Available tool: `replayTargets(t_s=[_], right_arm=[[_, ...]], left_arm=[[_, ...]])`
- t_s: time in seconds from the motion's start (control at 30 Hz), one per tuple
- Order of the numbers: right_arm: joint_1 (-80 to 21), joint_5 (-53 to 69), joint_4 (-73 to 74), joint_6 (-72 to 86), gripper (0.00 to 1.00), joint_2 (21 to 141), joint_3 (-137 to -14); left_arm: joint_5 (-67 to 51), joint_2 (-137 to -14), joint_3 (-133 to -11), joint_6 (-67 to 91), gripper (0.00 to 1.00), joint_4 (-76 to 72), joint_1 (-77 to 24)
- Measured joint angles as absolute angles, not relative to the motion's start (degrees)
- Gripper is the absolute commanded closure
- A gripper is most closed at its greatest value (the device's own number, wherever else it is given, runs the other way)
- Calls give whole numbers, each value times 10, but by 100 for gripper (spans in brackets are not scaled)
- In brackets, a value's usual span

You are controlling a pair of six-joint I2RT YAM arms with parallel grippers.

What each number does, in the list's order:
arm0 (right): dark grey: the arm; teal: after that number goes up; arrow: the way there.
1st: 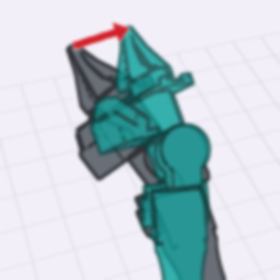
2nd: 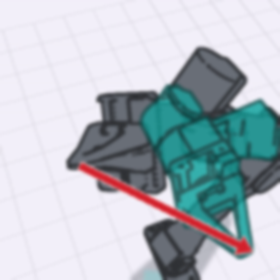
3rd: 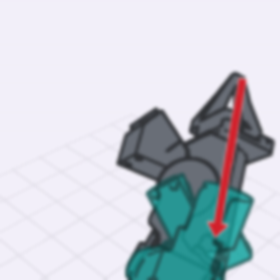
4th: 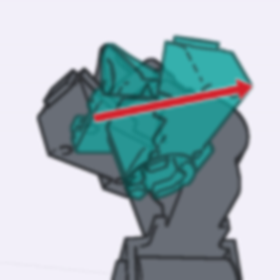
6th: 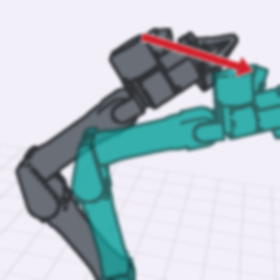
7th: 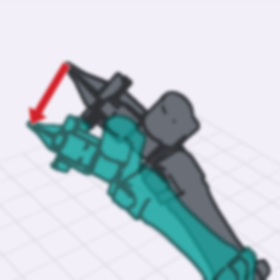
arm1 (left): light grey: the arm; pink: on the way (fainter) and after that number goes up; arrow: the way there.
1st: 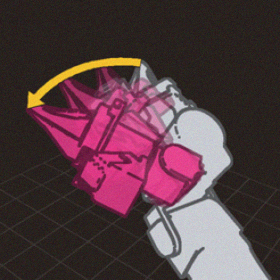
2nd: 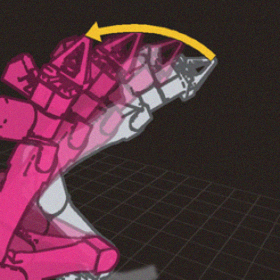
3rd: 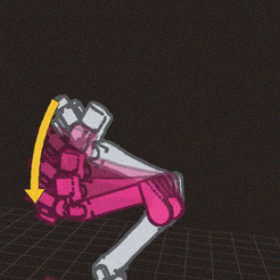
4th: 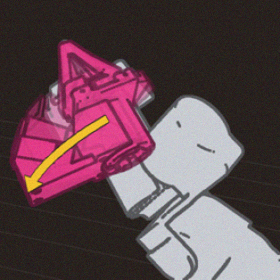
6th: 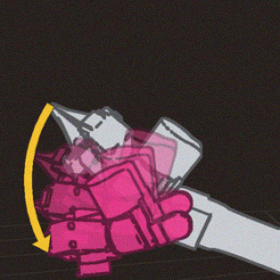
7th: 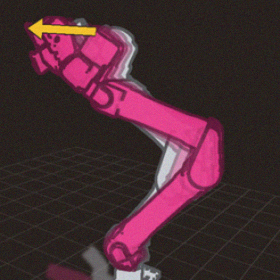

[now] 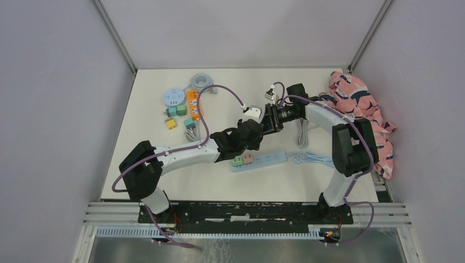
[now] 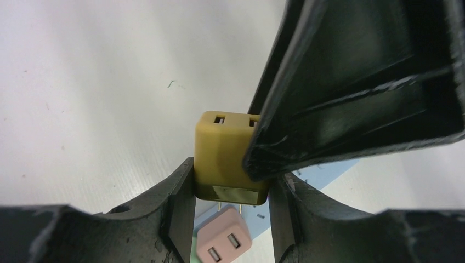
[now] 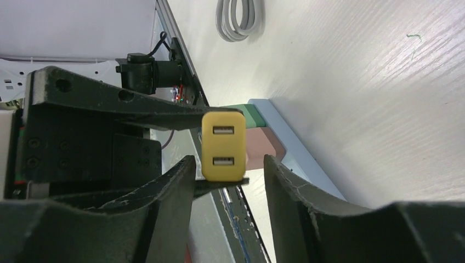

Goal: Pull the plug off the socket

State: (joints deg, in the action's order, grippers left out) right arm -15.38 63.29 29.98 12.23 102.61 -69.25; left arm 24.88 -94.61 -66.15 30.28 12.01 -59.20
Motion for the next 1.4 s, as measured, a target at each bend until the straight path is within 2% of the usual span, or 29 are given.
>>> replayTargets(t_s=[0.13,0.5,0.87,1.07,1.4], right_arm=[[-154,633,310,103,37,1024,-693],[-154,633,329,63,36,1013,-696],[-152,633,344,52,37,1013,-702],[-152,633,346,50,37,1013,-702],[-151,633,349,50,37,1013,-703]], left_arm=[[252,-897,-595,291,97,92,-589],[310,-797,-480,290,97,72,-564],[258,-734,-385,291,97,52,-403],[232,-721,-356,295,93,36,-353],[220,-721,-353,306,91,24,-331]])
